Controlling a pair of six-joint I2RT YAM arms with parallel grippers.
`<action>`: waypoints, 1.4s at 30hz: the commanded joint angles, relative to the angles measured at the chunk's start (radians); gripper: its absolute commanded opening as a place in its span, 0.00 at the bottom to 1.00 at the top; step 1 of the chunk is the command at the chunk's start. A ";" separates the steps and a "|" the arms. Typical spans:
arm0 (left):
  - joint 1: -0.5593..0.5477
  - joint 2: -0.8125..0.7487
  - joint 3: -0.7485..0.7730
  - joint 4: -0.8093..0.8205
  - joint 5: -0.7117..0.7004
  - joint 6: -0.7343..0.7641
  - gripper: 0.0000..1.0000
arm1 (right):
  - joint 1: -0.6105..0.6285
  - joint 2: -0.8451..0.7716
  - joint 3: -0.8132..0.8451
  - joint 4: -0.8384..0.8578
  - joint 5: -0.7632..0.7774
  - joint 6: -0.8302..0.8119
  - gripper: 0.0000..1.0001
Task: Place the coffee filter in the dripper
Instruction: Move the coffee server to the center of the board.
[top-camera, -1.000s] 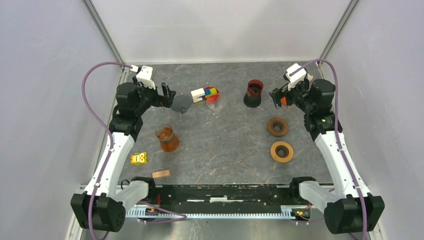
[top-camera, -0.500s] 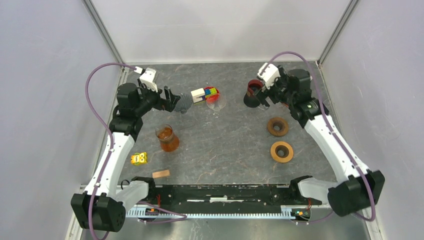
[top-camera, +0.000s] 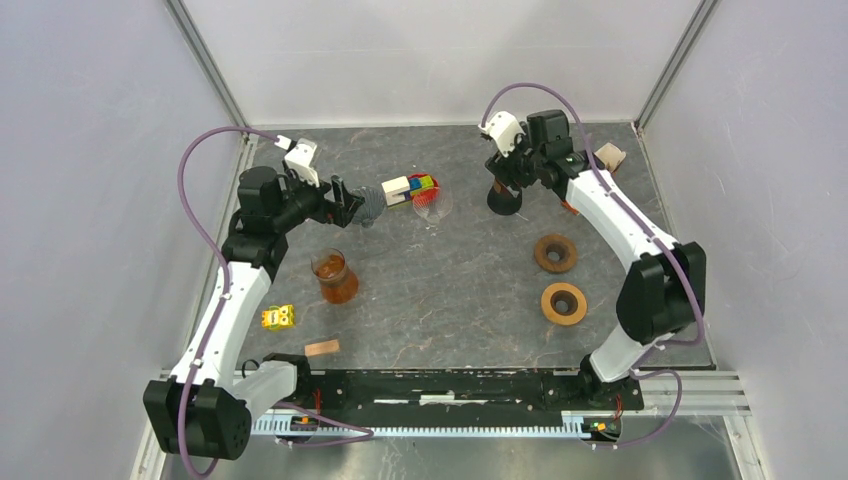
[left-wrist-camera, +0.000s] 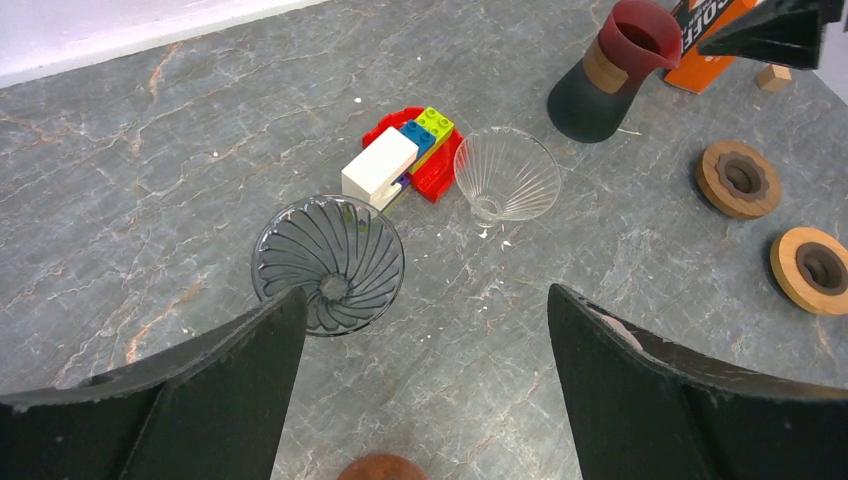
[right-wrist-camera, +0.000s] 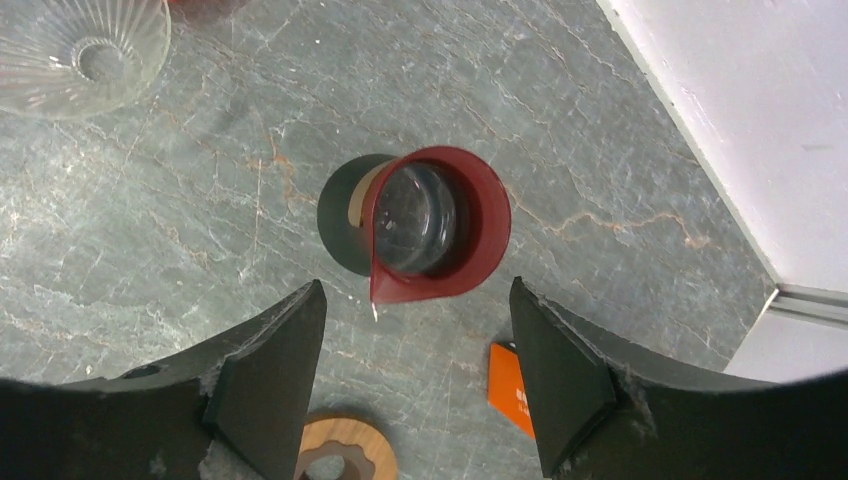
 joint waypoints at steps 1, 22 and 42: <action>0.003 0.006 -0.006 0.030 0.030 -0.038 0.95 | 0.005 0.069 0.119 -0.033 -0.023 0.015 0.73; 0.004 -0.023 -0.038 0.059 0.037 -0.046 0.95 | 0.005 0.301 0.243 -0.099 -0.093 0.043 0.39; 0.003 -0.027 0.064 -0.132 -0.036 0.091 0.98 | 0.107 -0.247 -0.258 -0.188 -0.331 -0.155 0.00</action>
